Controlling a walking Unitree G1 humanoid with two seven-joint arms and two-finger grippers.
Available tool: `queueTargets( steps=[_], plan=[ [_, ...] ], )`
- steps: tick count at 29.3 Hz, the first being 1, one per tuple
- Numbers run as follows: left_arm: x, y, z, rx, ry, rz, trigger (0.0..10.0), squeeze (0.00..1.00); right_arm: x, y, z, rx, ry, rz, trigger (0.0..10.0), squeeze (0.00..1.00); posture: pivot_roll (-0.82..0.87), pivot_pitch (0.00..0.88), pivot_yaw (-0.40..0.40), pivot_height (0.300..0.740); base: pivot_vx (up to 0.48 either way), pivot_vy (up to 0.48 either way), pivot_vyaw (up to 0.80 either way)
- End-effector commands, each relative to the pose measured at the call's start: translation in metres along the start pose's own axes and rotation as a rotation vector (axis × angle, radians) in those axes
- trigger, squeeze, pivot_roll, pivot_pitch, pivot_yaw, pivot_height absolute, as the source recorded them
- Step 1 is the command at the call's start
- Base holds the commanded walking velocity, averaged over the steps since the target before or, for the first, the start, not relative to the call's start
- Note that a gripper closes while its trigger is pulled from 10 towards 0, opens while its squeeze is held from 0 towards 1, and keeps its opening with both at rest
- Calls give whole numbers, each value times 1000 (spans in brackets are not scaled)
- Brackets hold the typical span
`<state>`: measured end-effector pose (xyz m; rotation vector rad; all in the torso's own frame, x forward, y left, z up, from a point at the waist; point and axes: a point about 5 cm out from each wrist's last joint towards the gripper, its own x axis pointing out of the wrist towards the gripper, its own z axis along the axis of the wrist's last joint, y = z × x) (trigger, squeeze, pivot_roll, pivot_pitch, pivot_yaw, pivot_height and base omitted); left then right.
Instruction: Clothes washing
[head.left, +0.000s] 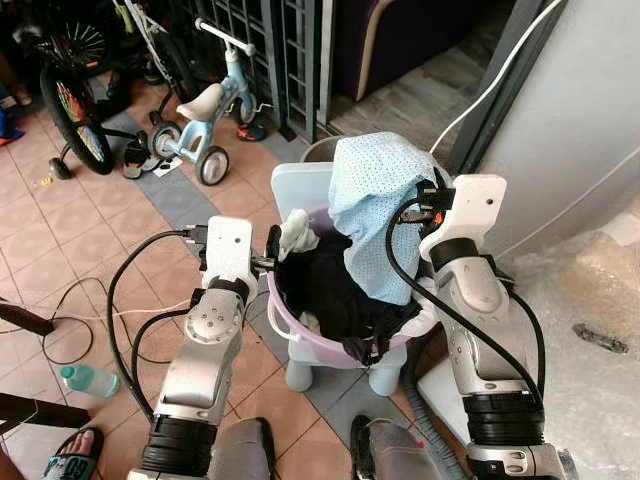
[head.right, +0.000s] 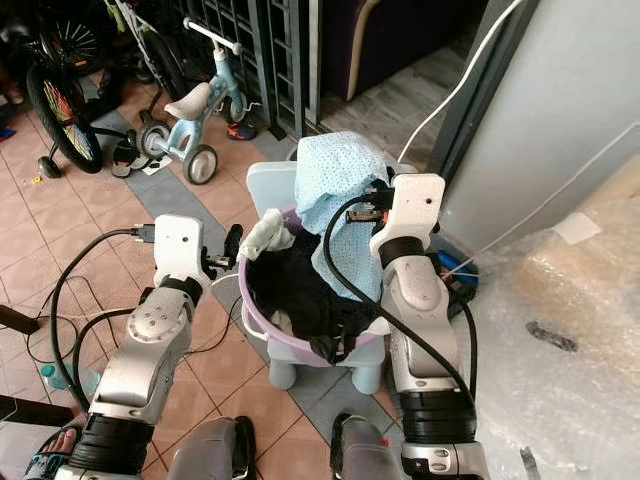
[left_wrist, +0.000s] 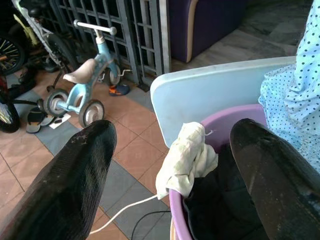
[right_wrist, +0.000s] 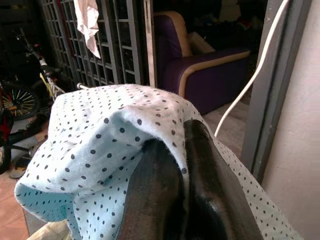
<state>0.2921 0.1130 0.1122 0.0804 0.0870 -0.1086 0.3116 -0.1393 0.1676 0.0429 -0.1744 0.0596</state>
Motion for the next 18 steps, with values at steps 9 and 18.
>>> queueTargets(
  steps=[9, 18],
  plan=[
    [3, 0, -2, 1, -1, -4, 10000, 0, 8, -8, 16, -41, -46, -36, 10000, 0, -24, 76, 38, 740, -259, 0, -800],
    [3, 0, -3, -2, 1, 0, 10000, 0, 9, -3, 17, -51, -56, -16, 10000, 0, -24, 74, 34, 740, -270, 0, -444]
  ],
)
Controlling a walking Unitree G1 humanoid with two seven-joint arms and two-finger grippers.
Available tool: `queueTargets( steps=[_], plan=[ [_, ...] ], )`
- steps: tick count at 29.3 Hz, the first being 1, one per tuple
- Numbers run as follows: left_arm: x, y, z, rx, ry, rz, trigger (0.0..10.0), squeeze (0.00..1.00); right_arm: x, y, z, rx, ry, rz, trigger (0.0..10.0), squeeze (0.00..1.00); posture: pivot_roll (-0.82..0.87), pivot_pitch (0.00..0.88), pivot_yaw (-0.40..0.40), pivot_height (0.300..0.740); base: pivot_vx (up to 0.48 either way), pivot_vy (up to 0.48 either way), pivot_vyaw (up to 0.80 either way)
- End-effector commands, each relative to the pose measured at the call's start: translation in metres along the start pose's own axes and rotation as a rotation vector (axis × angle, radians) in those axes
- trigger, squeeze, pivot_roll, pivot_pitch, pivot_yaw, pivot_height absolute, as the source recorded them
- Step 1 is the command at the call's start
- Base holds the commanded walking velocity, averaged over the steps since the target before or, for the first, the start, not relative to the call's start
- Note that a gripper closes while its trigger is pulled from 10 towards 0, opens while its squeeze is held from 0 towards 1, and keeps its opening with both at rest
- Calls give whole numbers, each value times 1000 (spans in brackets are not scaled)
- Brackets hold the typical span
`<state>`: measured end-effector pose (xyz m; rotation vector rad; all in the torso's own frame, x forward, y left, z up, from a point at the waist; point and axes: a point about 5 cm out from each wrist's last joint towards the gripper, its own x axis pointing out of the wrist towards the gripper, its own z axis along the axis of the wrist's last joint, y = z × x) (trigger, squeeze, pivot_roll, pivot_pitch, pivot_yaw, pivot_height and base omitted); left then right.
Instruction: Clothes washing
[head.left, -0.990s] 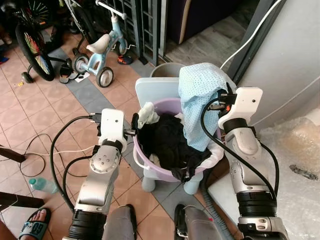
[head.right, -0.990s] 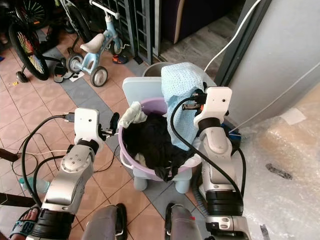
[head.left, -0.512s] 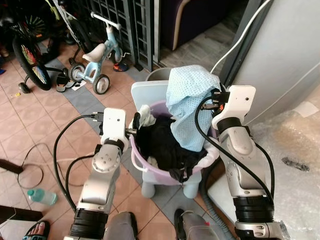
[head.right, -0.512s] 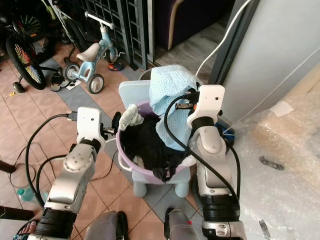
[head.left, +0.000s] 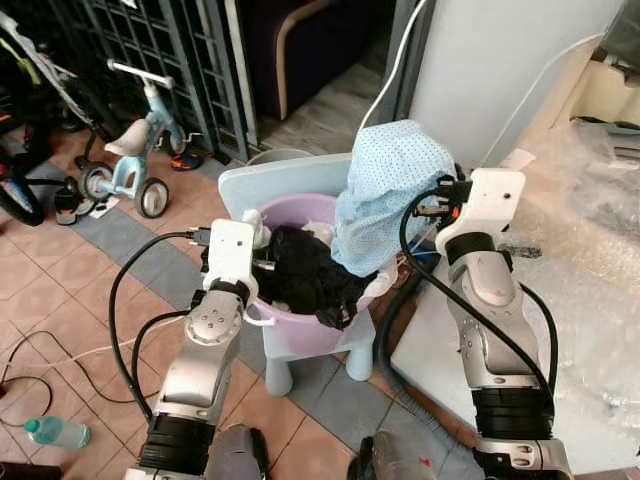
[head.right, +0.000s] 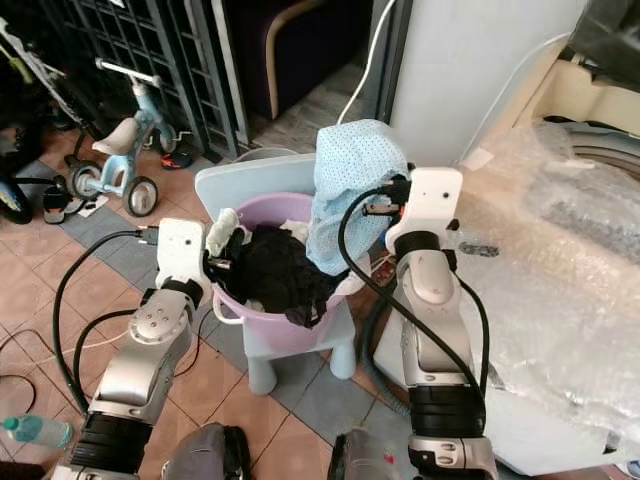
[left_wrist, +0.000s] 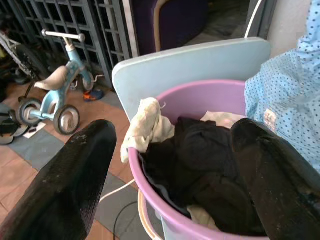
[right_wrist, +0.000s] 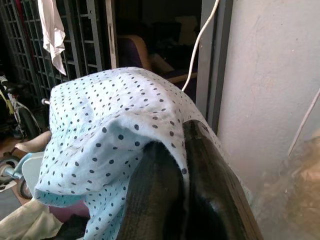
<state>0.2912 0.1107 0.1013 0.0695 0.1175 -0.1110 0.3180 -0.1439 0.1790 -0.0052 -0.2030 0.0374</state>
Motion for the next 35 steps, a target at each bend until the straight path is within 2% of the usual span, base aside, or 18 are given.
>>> queueTargets(
  steps=[1, 7, 9, 13, 17, 18, 19, 23, 27, 31, 35],
  plan=[
    [3, 3, 8, 12, -34, 7, 10000, 0, 2, 3, 7, 1, -30, 0, 10000, 0, -24, 73, 34, 740, 0, 0, 0],
    [2, 4, 11, -35, -57, -33, 10000, 0, 4, 3, 8, 4, -28, -17, 10000, 0, -24, 69, 34, 740, 0, 0, -399],
    [2, 5, 11, -40, -61, -42, 10000, 0, 4, 0, 9, -23, -38, -35, 10000, 0, -25, 70, 34, 740, 0, 0, -800],
    [0, 4, 11, -73, -71, -58, 10000, 0, 12, -21, 29, -139, -143, -140, 10000, 0, -25, 69, 37, 740, 233, 0, -800],
    [-1, 3, 11, -84, -73, -69, 10000, 0, 24, -40, 45, -178, -189, -198, 10000, 0, -28, 69, 37, 740, 394, 0, -800],
    [-1, 3, 11, -84, -73, -69, 10000, 0, 24, -40, 45, -178, -189, -198, 10000, 0, -28, 69, 37, 740, 405, 0, -800],
    [-1, 2, 11, -87, -75, -73, 10000, 0, 28, -48, 51, -198, -203, -217, 10000, 0, -27, 68, 36, 740, 416, 0, -800],
    [0, 2, 12, -99, -79, -74, 10000, 0, 33, -56, 57, -217, -221, -219, 10000, 0, -27, 68, 35, 740, 427, 0, -800],
    [0, 5, 12, -106, -80, -61, 10000, 0, 35, -52, 58, -208, -229, -185, 10000, 0, -30, 71, 35, 740, 448, 0, -303],
    [2, 8, 12, -124, -73, -42, 10000, 0, 35, -37, 55, -232, -239, -107, 10000, 0, -29, 72, 34, 740, 480, 0, 0],
    [2, 11, 8, -146, -47, -6, 10000, 0, 33, -19, 62, -280, -302, 38, 10000, 0, -31, 74, 36, 740, 458, 0, 0]
  ],
)
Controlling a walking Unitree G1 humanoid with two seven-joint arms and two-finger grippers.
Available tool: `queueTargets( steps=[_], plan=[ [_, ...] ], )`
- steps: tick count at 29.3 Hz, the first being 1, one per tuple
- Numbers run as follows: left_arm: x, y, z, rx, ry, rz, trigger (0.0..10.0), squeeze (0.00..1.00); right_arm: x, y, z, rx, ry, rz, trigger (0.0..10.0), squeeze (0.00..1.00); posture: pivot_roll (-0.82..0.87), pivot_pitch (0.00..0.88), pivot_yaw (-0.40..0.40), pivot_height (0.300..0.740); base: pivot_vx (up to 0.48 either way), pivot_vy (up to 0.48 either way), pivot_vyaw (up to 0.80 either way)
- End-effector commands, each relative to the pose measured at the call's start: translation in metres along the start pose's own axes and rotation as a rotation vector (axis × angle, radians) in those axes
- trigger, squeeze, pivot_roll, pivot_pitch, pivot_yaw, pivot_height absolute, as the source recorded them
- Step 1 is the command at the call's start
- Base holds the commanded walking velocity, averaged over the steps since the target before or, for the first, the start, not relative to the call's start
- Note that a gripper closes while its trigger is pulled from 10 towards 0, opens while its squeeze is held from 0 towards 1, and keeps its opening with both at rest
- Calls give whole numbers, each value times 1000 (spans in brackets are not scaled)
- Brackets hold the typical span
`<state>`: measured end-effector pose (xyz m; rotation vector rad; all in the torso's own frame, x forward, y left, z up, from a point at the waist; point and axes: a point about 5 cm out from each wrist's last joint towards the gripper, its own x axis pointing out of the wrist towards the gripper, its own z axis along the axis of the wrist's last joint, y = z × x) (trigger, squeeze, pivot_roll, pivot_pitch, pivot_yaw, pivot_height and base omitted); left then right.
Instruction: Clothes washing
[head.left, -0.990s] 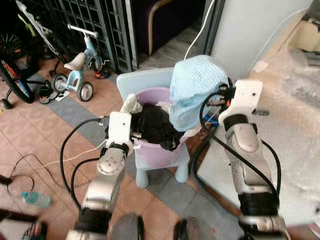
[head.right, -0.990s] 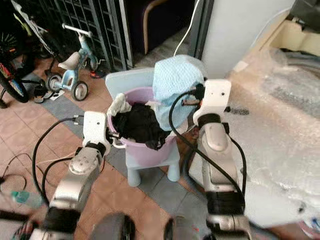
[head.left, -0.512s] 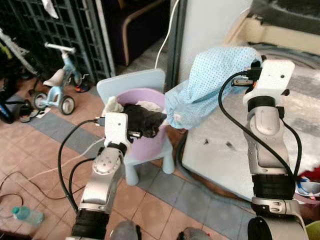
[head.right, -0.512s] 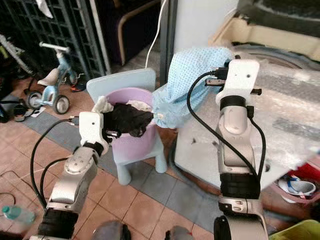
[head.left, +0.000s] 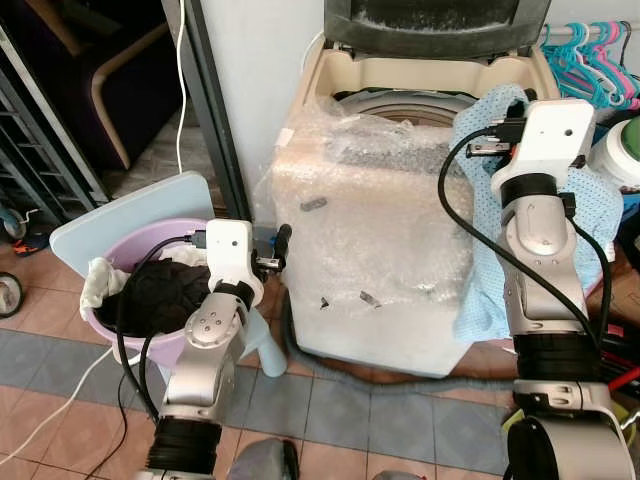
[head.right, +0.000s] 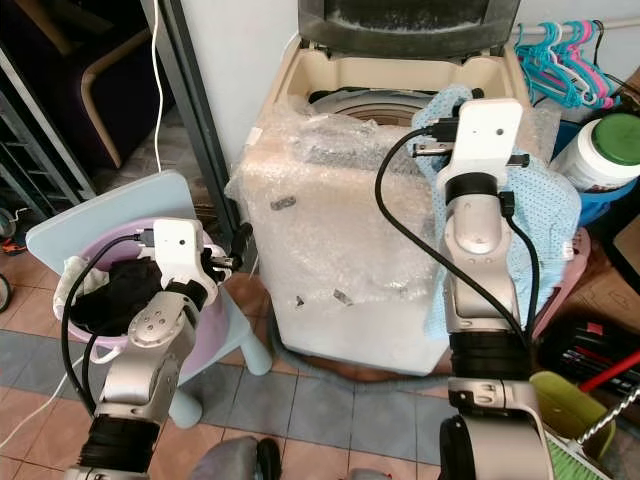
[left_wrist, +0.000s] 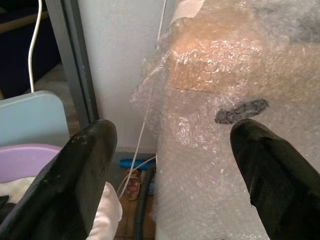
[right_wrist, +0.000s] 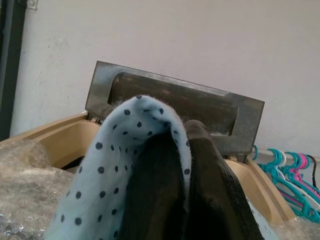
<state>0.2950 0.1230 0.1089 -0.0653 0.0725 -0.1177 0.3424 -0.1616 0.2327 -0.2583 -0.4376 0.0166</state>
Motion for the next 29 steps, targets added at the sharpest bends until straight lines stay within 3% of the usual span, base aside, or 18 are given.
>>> queueTargets(
  steps=[1, 10, 12, 16, 20, 24, 25, 27, 29],
  plan=[
    [1, -3, 1, -14, 5, 8, 10000, 0, 2, -4, 14, -20, -75, 26, 10000, 0, -31, 74, 36, 740, 435, 0, 0],
    [-9, 14, -15, -14, 90, 131, 10000, 0, 23, -13, 37, -39, -164, 76, 10000, 0, -25, 76, 36, 740, 406, 229, 298],
    [-10, 16, -16, -3, 105, 143, 10000, 0, 41, -23, 55, -53, -218, 90, 10000, 0, -20, 78, 37, 740, 394, 274, 0],
    [-10, 16, -15, 0, 97, 137, 10000, 0, 59, -31, 74, -116, -279, 123, 10000, 0, -21, 81, 41, 740, 0, 0, 0],
    [-9, 15, -14, 5, 101, 137, 10000, 0, 93, -55, 115, -159, -346, 74, 10000, 0, -17, 82, 38, 740, 0, 0, 0],
    [-9, 14, -14, 6, 103, 137, 10000, 0, 102, -64, 130, -185, -377, 30, 10000, 0, -14, 82, 34, 740, 0, 0, 0],
    [-9, 13, -13, 2, 99, 140, 10000, 0, 106, -73, 140, -199, -403, -22, 10000, 0, -4, 81, 20, 740, 0, 0, 0],
    [-10, 13, -13, -4, 94, 149, 10000, 0, 108, -77, 143, -195, -407, -53, 10000, 0, -2, 82, 17, 740, 0, 0, 0],
    [-11, 13, -13, -9, 93, 157, 10000, 0, 109, -69, 120, -190, -324, -22, 10000, 0, 1, 85, 9, 740, 0, 0, 0]
  ],
)
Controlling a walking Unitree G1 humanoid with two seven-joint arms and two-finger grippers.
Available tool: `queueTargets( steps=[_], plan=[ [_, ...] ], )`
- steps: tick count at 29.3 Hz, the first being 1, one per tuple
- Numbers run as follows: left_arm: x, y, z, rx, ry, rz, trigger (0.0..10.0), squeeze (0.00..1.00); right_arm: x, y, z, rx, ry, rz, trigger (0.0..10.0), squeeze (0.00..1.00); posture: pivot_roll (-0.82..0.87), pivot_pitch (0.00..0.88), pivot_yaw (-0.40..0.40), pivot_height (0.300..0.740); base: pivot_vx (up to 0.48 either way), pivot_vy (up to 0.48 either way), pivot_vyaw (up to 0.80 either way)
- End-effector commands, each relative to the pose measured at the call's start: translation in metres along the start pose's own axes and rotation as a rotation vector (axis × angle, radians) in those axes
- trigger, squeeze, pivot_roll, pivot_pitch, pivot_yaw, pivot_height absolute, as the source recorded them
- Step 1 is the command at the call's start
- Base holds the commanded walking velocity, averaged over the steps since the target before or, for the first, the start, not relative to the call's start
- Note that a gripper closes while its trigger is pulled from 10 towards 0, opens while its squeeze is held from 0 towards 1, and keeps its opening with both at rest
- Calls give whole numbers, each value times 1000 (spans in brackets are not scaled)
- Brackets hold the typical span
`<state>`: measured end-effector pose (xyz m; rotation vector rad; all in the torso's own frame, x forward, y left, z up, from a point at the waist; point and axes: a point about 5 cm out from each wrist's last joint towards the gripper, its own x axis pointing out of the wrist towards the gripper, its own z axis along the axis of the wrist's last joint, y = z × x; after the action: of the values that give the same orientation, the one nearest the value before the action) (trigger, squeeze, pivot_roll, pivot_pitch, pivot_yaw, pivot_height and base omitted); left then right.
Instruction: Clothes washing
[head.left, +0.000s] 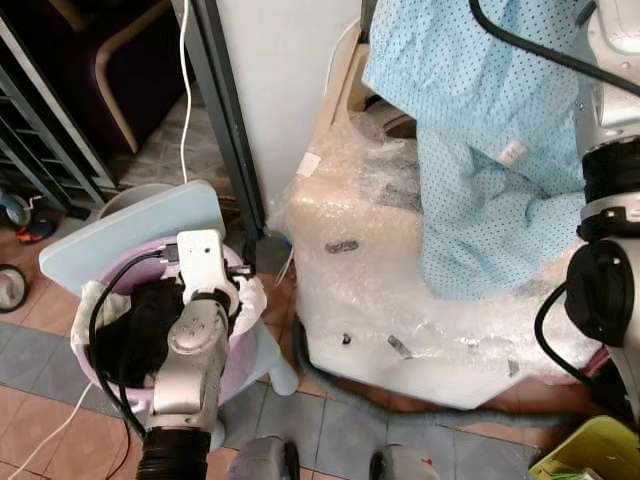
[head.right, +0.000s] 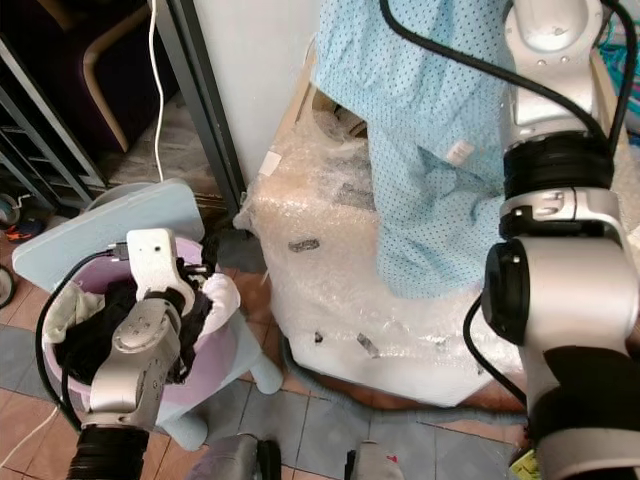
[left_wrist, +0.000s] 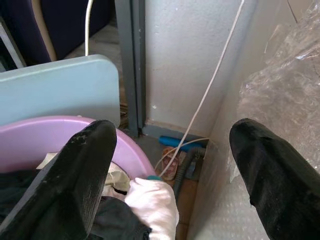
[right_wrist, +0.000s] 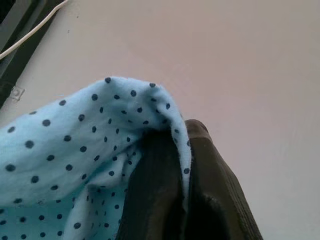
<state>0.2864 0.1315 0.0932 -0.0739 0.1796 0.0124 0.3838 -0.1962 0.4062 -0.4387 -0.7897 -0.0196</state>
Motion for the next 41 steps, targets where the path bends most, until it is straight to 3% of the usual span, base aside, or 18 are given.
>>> queueTargets(
  steps=[1, 2, 4, 5, 13, 14, 15, 16, 20, 23, 25, 26, 27, 28, 31, 34, 37, 41],
  plan=[
    [-3, 4, 2, 8, -10, 25, 10000, 0, -4, 12, -12, 8, 46, 43, 10000, 0, 1, 85, 9, 740, 0, 0, 0],
    [-3, 4, 2, 7, -10, 26, 10000, 0, -7, 17, -18, 6, 71, 67, 10000, 0, 3, 87, 9, 740, 0, 0, 0],
    [-3, 4, 3, 7, -10, 25, 10000, 0, -38, 47, -69, -39, 341, 202, 10000, 0, 1, 90, 11, 740, 0, 0, 0],
    [-3, 4, 2, 7, -10, 24, 10000, 0, -48, 52, -83, -26, 420, 226, 10000, 0, 0, 91, 11, 740, 0, 0, 0],
    [-2, 2, 2, 10, -4, 12, 10000, 0, -93, 60, -128, 61, 735, 291, 10000, 12, -15, 93, 12, 740, 0, 0, 0],
    [-2, 1, 2, 11, -3, 9, 10000, 0, -94, 56, -130, 68, 749, 273, 10000, 839, -17, 93, 12, 740, 0, 0, 0],
    [-1, 0, 2, 11, -3, 6, 10000, 0, -93, 53, -129, 94, 746, 259, 10000, 1000, -17, 93, 12, 740, 0, 0, 0],
    [-1, 0, 2, 11, -3, 6, 10000, 0, -93, 53, -129, 94, 746, 259, 10000, 1000, -17, 93, 12, 740, 0, 0, 0],
    [-2, -1, 1, 11, -2, 3, 10000, 0, -68, 23, -103, 188, 523, 148, 10000, 1000, -11, 95, 8, 740, 0, 0, 0],
    [-2, -1, 1, 11, -2, 3, 10000, 0, -68, 23, -103, 188, 523, 148, 10000, 1000, -11, 95, 8, 740, 0, 0, 0],
    [-3, 0, 1, 11, 1, 8, 10000, 0, -64, 20, -96, 245, 469, 167, 10000, 1000, -12, 95, 8, 740, 0, 0, 0],
    [-3, 1, 0, 13, 3, 10, 10000, 0, -65, 20, -87, 337, 412, 242, 10000, 1000, -16, 96, 7, 740, 0, 0, 0],
    [-3, 1, 0, 14, 5, 11, 10000, 0, -71, 21, -80, 423, 369, 351, 10000, 1000, -20, 97, 7, 740, 0, 0, 0],
    [-3, 1, 0, 14, 5, 11, 10000, 0, -71, 21, -80, 423, 369, 351, 10000, 1000, -20, 97, 7, 740, 0, 0, 0],
    [-3, 0, -1, 16, 6, 8, 10000, 0, -110, 30, -71, 537, 368, 731, 10000, 1000, -26, 97, 7, 740, 0, 0, 0],
    [-3, 0, -1, 16, 7, 7, 10000, 0, -122, 31, -70, 546, 386, 826, 10000, 1000, -28, 97, 7, 740, 0, 0, 0],
    [-3, 0, -2, 16, 9, 6, 10000, 0, -148, 28, -77, 540, 481, 1002, 10000, 1000, -29, 96, 10, 740, 0, 0, 0],
    [-3, 0, -2, 17, 9, 5, 10000, 0, -160, 26, -83, 526, 534, 1060, 10000, 1000, -26, 94, 10, 740, 0, 0, 0]
  ],
)
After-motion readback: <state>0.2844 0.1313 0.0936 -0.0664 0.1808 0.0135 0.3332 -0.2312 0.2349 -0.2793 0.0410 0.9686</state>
